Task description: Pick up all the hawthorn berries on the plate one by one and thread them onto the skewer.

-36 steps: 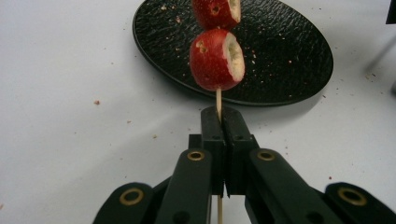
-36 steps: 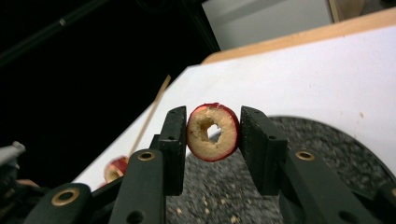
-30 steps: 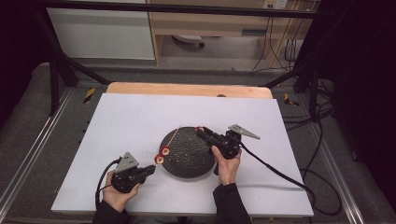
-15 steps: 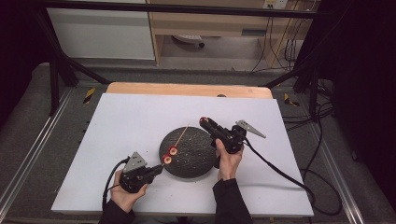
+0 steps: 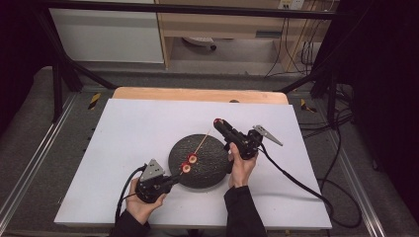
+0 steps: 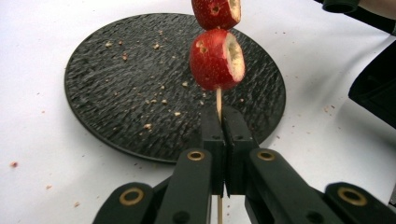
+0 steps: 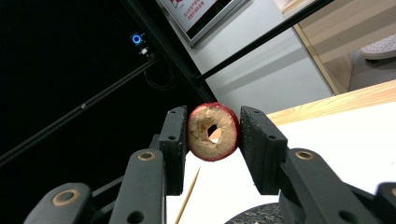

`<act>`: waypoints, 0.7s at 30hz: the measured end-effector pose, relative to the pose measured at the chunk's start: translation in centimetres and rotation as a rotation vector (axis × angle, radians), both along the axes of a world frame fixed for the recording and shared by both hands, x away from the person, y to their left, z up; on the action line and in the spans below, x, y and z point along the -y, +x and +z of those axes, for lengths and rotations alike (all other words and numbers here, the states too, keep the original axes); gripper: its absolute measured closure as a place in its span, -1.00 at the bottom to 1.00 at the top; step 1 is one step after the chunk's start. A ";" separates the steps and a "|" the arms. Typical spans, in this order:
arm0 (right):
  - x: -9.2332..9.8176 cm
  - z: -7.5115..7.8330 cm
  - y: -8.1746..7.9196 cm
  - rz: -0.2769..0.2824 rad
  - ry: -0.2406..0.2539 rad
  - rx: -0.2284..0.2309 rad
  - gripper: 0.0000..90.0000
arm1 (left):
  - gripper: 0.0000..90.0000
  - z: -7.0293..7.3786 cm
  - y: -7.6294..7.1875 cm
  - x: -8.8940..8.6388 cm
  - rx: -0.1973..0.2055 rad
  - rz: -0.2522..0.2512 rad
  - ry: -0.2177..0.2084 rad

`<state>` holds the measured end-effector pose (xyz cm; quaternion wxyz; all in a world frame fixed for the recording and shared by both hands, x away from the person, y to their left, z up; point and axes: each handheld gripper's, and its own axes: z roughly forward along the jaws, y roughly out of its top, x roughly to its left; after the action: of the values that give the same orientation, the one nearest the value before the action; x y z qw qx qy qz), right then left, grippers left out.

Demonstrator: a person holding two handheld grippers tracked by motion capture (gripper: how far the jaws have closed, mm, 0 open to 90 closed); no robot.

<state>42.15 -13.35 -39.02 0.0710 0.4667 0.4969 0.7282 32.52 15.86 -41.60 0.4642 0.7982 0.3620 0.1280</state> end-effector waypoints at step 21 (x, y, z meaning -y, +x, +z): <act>-0.3 -0.3 0.0 -0.004 0.023 -0.011 0.41 | 0.97 0.0 0.1 0.7 0.004 -0.008 -0.008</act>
<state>42.13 -13.07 -39.35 0.0646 0.4723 0.4880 0.7311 32.60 15.13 -41.58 0.4688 0.7973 0.3585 0.1264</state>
